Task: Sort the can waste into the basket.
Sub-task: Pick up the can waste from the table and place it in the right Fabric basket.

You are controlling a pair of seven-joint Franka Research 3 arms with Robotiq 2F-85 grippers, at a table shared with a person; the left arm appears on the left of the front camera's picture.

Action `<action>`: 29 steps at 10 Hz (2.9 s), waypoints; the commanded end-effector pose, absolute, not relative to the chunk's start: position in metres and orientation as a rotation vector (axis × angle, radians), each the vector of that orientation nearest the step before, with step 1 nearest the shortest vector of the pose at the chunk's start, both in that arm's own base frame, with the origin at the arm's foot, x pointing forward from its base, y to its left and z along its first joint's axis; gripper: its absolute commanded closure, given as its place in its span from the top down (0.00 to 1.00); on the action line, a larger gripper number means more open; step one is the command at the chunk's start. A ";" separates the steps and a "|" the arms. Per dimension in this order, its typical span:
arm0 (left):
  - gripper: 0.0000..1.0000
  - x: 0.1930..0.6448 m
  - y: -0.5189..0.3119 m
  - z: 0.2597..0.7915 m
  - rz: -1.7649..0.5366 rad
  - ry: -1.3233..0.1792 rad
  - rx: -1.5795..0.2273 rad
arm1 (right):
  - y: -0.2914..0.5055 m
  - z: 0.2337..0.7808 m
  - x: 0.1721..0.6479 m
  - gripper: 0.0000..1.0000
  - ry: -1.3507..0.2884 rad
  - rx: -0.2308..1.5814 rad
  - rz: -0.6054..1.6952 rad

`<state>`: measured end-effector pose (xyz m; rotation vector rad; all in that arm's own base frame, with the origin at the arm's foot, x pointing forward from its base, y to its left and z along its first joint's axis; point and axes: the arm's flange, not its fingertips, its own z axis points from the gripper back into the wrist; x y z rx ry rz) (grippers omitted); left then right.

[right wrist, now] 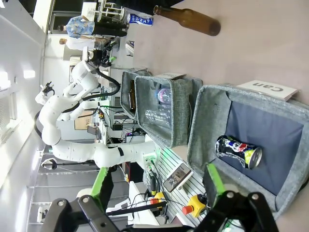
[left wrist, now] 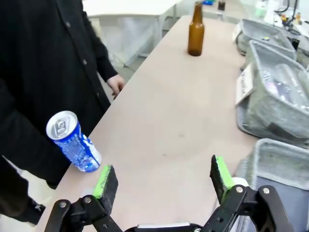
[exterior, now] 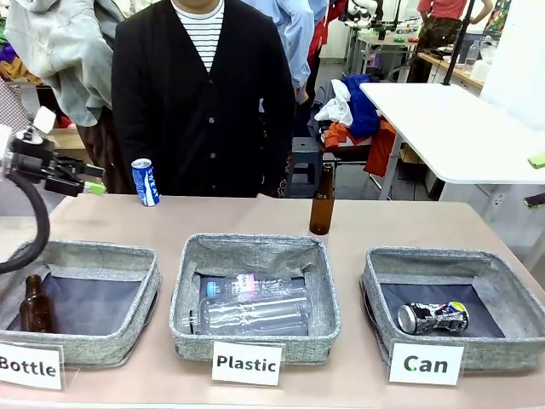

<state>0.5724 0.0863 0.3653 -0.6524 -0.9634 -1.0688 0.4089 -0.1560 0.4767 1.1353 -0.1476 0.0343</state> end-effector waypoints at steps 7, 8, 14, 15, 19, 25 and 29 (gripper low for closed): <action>1.00 0.665 0.058 0.318 -0.799 -0.969 -0.479 | -0.158 0.479 0.407 1.00 -0.150 1.130 0.055; 1.00 0.675 0.055 0.316 -0.778 -0.980 -0.463 | -0.158 0.479 0.407 1.00 -0.150 1.130 0.055; 1.00 0.710 0.033 0.302 -0.789 -1.035 -0.482 | -0.158 0.479 0.407 1.00 -0.150 1.130 0.055; 1.00 0.713 0.030 0.300 -0.797 -1.023 -0.491 | -0.158 0.479 0.407 1.00 -0.150 1.130 0.055; 0.41 0.714 0.027 0.299 -0.799 -1.048 -0.477 | -0.158 0.479 0.407 1.00 -0.150 1.130 0.055; 0.00 0.699 0.033 0.311 -0.797 -1.037 -0.525 | -0.158 0.479 0.407 1.00 -0.150 1.130 0.055; 0.00 0.584 0.062 0.386 -1.095 -0.938 -0.726 | -0.158 0.479 0.407 1.00 -0.150 1.130 0.055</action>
